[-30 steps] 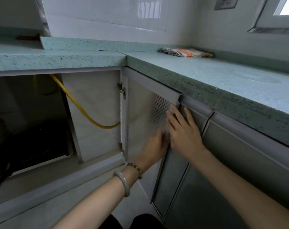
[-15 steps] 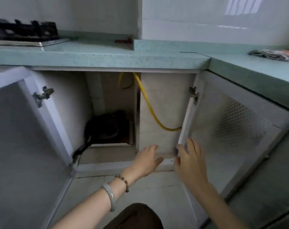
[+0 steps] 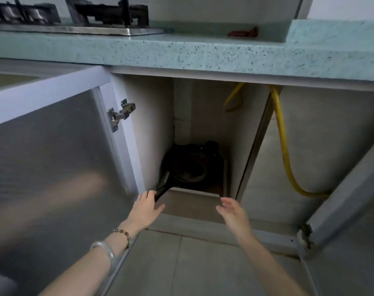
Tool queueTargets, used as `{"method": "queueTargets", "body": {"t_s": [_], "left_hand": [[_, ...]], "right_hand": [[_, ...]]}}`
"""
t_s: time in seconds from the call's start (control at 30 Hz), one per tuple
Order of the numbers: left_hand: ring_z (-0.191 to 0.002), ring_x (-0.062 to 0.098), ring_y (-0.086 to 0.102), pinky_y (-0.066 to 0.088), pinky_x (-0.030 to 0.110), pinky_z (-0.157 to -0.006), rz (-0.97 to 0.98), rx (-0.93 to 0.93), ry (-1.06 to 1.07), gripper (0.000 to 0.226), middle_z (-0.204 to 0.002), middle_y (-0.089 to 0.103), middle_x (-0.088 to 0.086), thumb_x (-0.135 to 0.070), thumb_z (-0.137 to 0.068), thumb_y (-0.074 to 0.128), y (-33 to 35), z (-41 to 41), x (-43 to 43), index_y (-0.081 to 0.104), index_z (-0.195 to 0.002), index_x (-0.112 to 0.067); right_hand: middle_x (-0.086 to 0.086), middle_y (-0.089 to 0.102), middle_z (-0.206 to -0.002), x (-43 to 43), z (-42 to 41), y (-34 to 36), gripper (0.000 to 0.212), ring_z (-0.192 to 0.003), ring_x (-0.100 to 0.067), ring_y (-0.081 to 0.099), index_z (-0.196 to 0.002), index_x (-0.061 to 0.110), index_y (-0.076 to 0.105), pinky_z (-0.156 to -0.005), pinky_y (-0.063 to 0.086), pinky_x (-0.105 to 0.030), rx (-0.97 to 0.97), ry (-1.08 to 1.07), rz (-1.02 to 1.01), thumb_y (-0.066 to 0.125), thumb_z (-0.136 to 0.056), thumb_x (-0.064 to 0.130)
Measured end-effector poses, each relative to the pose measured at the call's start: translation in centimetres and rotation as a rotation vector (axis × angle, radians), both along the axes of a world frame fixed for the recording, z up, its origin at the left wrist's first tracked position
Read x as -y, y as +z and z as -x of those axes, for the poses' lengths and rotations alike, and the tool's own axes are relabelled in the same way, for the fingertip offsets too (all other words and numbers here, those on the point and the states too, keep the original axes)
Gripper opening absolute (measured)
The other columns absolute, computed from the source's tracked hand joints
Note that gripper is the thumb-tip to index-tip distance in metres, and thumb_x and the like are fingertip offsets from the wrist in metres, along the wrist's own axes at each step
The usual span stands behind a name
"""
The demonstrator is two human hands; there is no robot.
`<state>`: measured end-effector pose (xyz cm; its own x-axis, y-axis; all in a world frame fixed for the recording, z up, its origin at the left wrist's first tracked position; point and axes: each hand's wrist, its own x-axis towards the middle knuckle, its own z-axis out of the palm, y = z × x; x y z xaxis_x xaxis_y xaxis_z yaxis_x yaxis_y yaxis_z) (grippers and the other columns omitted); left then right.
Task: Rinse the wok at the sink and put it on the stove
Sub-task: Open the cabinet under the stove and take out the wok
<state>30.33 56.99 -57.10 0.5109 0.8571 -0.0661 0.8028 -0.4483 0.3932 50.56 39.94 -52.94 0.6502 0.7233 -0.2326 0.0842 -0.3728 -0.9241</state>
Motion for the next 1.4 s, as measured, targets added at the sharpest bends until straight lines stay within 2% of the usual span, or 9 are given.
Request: {"method": "queueTargets", "body": {"t_s": [0.13, 0.3, 0.43, 0.6, 0.7, 0.8, 0.93, 1.17, 1.4], "left_hand": [[-0.121, 0.033, 0.046, 0.038, 0.036, -0.101, 0.089, -0.005, 0.013, 0.055, -0.130, 0.049, 0.018, -0.035, -0.092, 0.057, -2.8, -2.3, -5.4, 0.041, -0.133, -0.002], [-0.115, 0.033, 0.051, 0.045, 0.035, -0.090, 0.250, -0.009, 0.032, 0.059, -0.130, 0.049, 0.018, -0.041, -0.091, 0.056, -6.2, -5.7, -10.8, 0.040, -0.133, -0.003], [-0.096, 0.027, 0.059, 0.045, 0.030, -0.069, 0.332, -0.008, 0.010, 0.058, -0.114, 0.057, 0.011, -0.049, -0.088, 0.057, -9.1, -6.9, -13.2, 0.044, -0.127, -0.008], [-0.089, 0.018, 0.062, 0.044, 0.025, -0.068, 0.452, 0.135, 0.022, 0.049, -0.102, 0.064, 0.001, -0.046, -0.083, 0.064, -12.0, -7.9, -16.2, 0.053, -0.122, -0.019], [-0.078, 0.014, 0.063, 0.045, 0.024, -0.062, 0.511, 0.140, 0.011, 0.032, -0.085, 0.066, -0.002, -0.046, -0.081, 0.067, -12.7, -8.8, -17.7, 0.060, -0.098, -0.021], [-0.066, 0.022, 0.070, 0.056, 0.030, -0.065, 0.732, 0.267, 0.084, 0.030, -0.071, 0.071, 0.007, -0.038, -0.081, 0.070, -13.2, -10.0, -19.0, 0.065, -0.084, -0.009], [-0.038, 0.010, 0.051, 0.043, 0.020, -0.039, 0.974, 0.304, 0.196, 0.027, -0.047, 0.057, -0.002, -0.032, -0.088, 0.064, -13.1, -10.7, -19.1, 0.061, -0.074, -0.009], [-0.039, 0.012, 0.042, 0.037, 0.021, -0.039, 0.687, 0.314, 0.163, 0.041, -0.046, 0.047, -0.002, -0.042, -0.085, 0.065, -14.0, -10.8, -18.3, 0.053, -0.062, -0.011], [-0.034, 0.012, 0.041, 0.036, 0.020, -0.036, 0.594, 0.215, 0.178, 0.044, -0.041, 0.048, -0.002, -0.044, -0.084, 0.066, -11.2, -8.1, -15.3, 0.054, -0.061, -0.009]], "right_hand": [[0.002, 0.059, -0.100, -5.7, -1.9, -3.7, 0.026, -0.093, -0.012, 0.056, -0.116, 0.014, 0.057, -0.086, 0.041, -0.027, -0.157, -0.056, -0.012, 0.060, -0.090, 0.015], [-0.007, 0.060, -0.110, -12.1, -4.9, -9.8, 0.017, -0.099, -0.021, 0.058, -0.103, 0.019, 0.059, -0.091, 0.046, -0.033, -0.281, -0.187, -0.046, 0.063, -0.087, 0.014], [-0.008, 0.058, -0.119, -16.2, -7.5, -13.9, 0.031, -0.104, -0.022, 0.058, -0.115, 0.016, 0.053, -0.090, 0.046, -0.029, -0.365, -0.233, -0.055, 0.064, -0.087, 0.021], [-0.013, 0.054, -0.122, -20.3, -9.8, -17.3, 0.049, -0.100, -0.022, 0.059, -0.130, 0.006, 0.044, -0.094, 0.049, -0.031, -0.509, -0.347, -0.113, 0.064, -0.088, 0.021], [-0.009, 0.057, -0.123, -22.2, -10.9, -18.3, 0.054, -0.108, -0.025, 0.058, -0.134, 0.010, 0.045, -0.098, 0.049, -0.035, -0.536, -0.376, -0.107, 0.066, -0.087, 0.026], [-0.011, 0.059, -0.126, -23.8, -11.9, -19.1, 0.054, -0.108, -0.027, 0.061, -0.133, 0.011, 0.048, -0.084, 0.055, -0.036, -0.563, -0.400, -0.104, 0.068, -0.085, 0.027], [-0.015, 0.057, -0.128, -25.1, -12.8, -19.8, 0.056, -0.103, -0.031, 0.061, -0.135, 0.009, 0.045, -0.072, 0.057, -0.040, -0.597, -0.394, -0.098, 0.068, -0.085, 0.019], [-0.020, 0.050, -0.132, -25.8, -13.7, -20.0, 0.052, -0.105, -0.035, 0.056, -0.136, 0.006, 0.041, -0.078, 0.055, -0.047, -0.596, -0.428, -0.122, 0.051, -0.086, -0.008], [-0.019, 0.056, -0.126, -22.5, -11.1, -18.5, 0.054, -0.100, -0.035, 0.061, -0.131, 0.005, 0.046, -0.059, 0.060, -0.044, -0.597, -0.424, -0.066, 0.056, -0.080, -0.010]]}}
